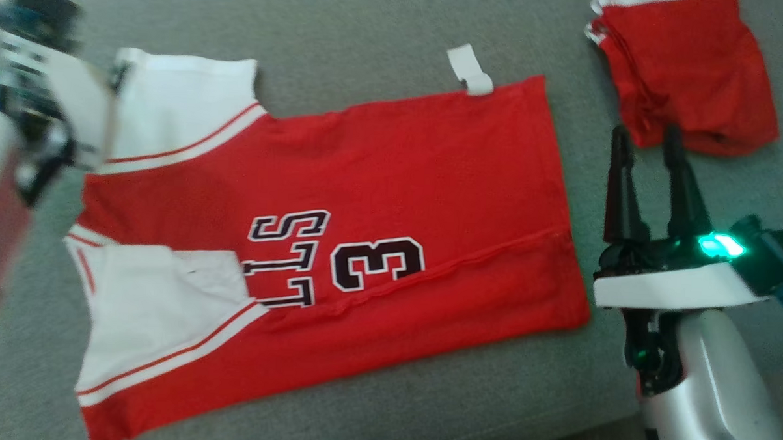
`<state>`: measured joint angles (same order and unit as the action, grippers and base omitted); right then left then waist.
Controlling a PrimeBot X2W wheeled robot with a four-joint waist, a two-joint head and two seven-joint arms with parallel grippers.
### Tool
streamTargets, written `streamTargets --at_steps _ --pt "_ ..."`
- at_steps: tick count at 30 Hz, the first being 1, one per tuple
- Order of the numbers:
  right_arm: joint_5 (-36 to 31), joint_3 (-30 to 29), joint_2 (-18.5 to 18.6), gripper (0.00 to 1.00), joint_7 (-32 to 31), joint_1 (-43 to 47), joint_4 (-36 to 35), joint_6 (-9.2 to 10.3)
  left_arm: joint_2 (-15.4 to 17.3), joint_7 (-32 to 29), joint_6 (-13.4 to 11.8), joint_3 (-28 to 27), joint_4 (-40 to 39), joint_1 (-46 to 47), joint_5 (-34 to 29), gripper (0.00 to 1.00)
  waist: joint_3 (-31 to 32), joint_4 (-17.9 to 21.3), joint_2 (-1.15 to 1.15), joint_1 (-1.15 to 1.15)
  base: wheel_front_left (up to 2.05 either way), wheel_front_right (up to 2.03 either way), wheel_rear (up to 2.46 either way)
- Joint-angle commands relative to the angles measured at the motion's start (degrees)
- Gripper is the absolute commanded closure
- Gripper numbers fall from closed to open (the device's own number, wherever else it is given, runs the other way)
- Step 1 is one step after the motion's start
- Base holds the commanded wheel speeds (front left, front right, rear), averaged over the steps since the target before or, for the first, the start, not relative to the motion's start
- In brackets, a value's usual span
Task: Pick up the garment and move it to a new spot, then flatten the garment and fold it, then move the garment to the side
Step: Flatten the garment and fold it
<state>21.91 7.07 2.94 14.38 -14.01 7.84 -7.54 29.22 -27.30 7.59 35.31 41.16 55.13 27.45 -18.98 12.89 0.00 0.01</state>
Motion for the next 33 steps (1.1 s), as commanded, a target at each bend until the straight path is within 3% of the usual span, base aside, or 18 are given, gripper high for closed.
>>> streamTargets --at_steps 1,7,20,21,22,23,28,33 --pt "0.6 1.1 -0.1 0.0 0.6 -2.0 -2.8 0.05 4.3 -0.9 -0.1 -1.8 -0.4 4.1 0.3 0.0 -2.2 2.1 0.0 -0.01 0.0 0.0 0.0" --pt "1.9 1.9 -0.1 0.0 0.6 -2.0 -5.6 0.05 6.6 -3.6 -0.1 -0.3 3.4 6.7 4.2 0.0 -4.0 4.4 0.0 -0.01 0.0 0.0 0.0" --pt "2.9 1.2 -0.1 0.0 0.6 -1.4 -6.5 0.05 8.2 -6.5 -0.1 4.5 4.5 7.9 10.1 0.0 -5.5 5.7 0.0 -0.01 0.0 0.0 0.0" --pt "2.9 1.2 -0.1 0.0 0.6 -1.4 -6.5 0.05 8.0 -7.1 -0.1 4.8 4.5 7.9 10.9 0.04 -5.6 5.7 0.0 -0.01 0.0 0.0 0.0" --pt "2.8 1.1 -0.1 0.0 0.6 -1.5 -6.4 0.05 7.9 -7.6 -0.1 5.2 4.4 7.9 11.6 0.64 -5.7 5.6 0.0 -0.01 0.0 0.0 0.0" --pt "2.8 1.0 -0.1 0.0 0.6 -1.5 -6.4 0.05 7.7 -8.0 -0.1 5.6 4.0 7.8 12.4 1.0 -5.8 5.5 0.0 -0.01 0.0 0.0 0.0" --pt "0.4 1.8 -0.1 0.0 0.6 -1.7 -4.4 0.05 7.1 -5.5 -0.1 6.9 2.9 8.1 14.2 1.0 -5.0 4.0 0.0 -0.01 0.0 0.0 0.0" --pt "-5.3 2.6 -0.1 0.0 0.3 -3.2 -0.4 0.05 5.2 3.0 -0.2 7.1 3.0 8.7 13.1 1.0 -2.4 1.0 0.0 -0.01 0.0 0.0 0.0"
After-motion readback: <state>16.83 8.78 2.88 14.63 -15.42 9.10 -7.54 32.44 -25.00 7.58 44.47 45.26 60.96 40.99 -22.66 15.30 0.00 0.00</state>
